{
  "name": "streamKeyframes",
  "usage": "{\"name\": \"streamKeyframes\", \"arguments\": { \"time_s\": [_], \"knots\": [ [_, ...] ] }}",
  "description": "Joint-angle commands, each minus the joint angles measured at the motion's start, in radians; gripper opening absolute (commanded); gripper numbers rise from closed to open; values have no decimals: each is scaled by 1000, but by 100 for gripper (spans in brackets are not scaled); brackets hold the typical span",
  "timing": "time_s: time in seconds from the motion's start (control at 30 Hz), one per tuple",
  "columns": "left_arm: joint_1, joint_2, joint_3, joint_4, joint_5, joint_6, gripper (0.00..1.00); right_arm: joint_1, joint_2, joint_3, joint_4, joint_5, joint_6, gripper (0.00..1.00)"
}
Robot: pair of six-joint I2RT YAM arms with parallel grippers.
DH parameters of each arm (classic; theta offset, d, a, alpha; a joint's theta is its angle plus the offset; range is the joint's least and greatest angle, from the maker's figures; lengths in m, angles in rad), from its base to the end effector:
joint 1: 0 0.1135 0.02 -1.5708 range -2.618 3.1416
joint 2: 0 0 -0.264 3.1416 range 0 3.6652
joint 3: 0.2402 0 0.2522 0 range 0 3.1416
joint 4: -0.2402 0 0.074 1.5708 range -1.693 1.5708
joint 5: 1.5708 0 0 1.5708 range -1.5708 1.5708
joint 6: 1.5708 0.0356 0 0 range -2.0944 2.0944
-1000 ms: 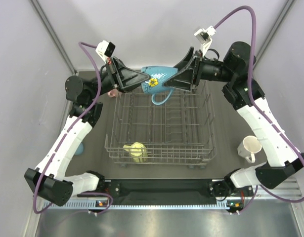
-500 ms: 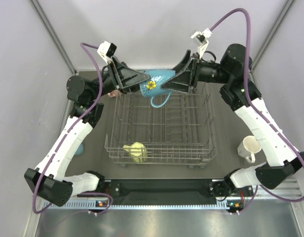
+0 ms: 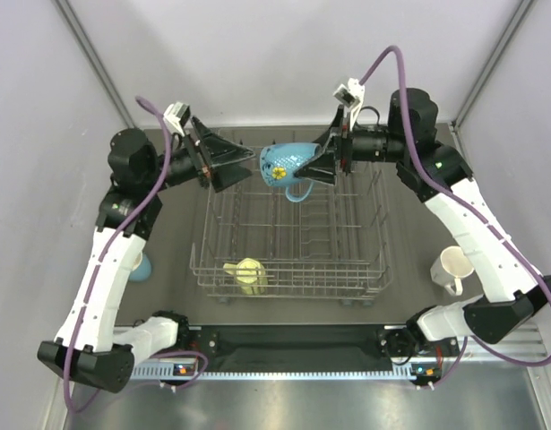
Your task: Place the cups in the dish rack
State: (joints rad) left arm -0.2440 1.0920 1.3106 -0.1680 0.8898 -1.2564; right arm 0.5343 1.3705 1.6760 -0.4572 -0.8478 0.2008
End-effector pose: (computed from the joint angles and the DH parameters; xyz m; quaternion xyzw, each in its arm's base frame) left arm 0.2076 -0.0802 0.4644 -0.0287 0.6952 -0.6630 0.2764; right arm 0.2269 0.1653 0.4884 -0.3790 0.6374 0.5046 0.4420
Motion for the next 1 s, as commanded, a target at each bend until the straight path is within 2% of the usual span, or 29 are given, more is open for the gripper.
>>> {"name": "streamKeyframes", "arguments": {
  "time_s": [0.0, 0.03, 0.07, 0.1, 0.17, 0.27, 0.5, 0.63, 0.97],
  "knots": [
    [73, -6, 137, -443, -54, 271, 97, 15, -53, 56, -79, 47, -310, 0],
    [77, 8, 177, -518, -89, 314, 98, 19, -53, 56, -106, 47, -349, 0],
    [77, 20, 261, -660, -157, 357, 98, 23, -54, 56, -157, 43, -391, 0],
    [77, 49, 303, -729, -207, 432, 97, 32, -51, 63, -188, 44, -472, 0],
    [77, 66, 398, -863, -318, 488, 97, 68, -45, 76, -271, 52, -530, 0],
    [77, 77, 449, -945, -418, 552, 96, 136, -18, 105, -397, 107, -656, 0],
    [77, 54, 437, -1007, -520, 552, 94, 291, 48, 116, -550, 233, -745, 0],
    [77, 54, 431, -1018, -526, 552, 93, 345, 85, 103, -597, 309, -771, 0],
    [77, 23, 377, -1004, -520, 528, 93, 389, 153, 90, -641, 392, -779, 0]
  ]
}}
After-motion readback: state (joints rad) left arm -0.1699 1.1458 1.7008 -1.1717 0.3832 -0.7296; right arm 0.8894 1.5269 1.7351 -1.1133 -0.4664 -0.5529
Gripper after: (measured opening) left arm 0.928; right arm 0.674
